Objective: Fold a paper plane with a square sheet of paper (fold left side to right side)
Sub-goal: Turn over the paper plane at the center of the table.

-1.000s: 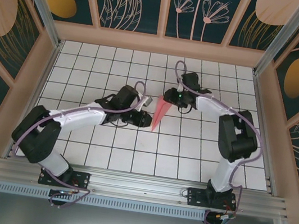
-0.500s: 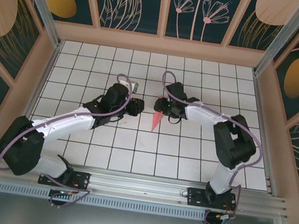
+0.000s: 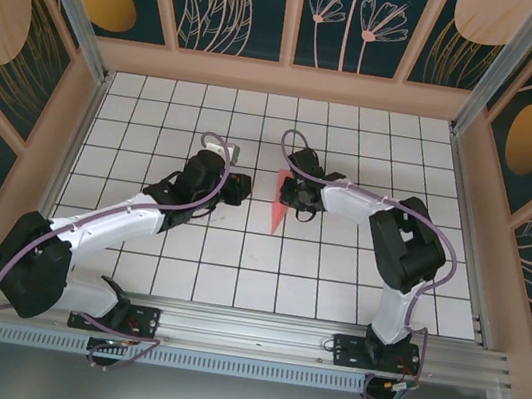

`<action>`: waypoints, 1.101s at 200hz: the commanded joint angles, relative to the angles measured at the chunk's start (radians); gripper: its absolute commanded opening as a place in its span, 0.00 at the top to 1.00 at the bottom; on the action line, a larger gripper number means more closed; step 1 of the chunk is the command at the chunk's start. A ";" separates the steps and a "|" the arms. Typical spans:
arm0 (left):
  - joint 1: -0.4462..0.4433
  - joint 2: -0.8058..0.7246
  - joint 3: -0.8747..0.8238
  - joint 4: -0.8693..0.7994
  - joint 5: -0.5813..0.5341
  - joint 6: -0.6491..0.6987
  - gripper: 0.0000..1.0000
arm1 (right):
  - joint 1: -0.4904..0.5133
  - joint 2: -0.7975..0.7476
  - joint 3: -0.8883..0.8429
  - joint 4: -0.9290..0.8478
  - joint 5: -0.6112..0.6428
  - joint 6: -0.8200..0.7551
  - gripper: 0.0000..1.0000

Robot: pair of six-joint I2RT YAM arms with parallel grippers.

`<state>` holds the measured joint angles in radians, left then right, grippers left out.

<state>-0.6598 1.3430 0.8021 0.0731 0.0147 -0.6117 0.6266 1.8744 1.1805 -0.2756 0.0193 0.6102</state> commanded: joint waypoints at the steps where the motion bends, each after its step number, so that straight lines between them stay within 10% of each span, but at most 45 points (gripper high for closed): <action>1: 0.003 -0.024 -0.003 -0.009 -0.026 -0.003 0.76 | 0.006 -0.074 -0.017 -0.020 0.009 -0.006 0.92; 90: 0.003 -0.067 -0.006 -0.012 -0.094 -0.022 0.72 | -0.143 -0.242 -0.392 0.323 -0.449 0.022 1.00; 166: 0.003 -0.059 0.003 -0.019 -0.084 -0.030 0.69 | -0.188 -0.309 -0.376 0.054 -0.161 -0.116 0.70; 220: 0.005 -0.095 -0.027 0.054 -0.100 -0.048 0.48 | -0.096 -0.440 -0.279 -0.178 -0.039 -0.139 0.57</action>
<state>-0.6598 1.2869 0.8001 0.0673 -0.0647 -0.6464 0.4706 1.4834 0.8371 -0.3019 -0.0998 0.4942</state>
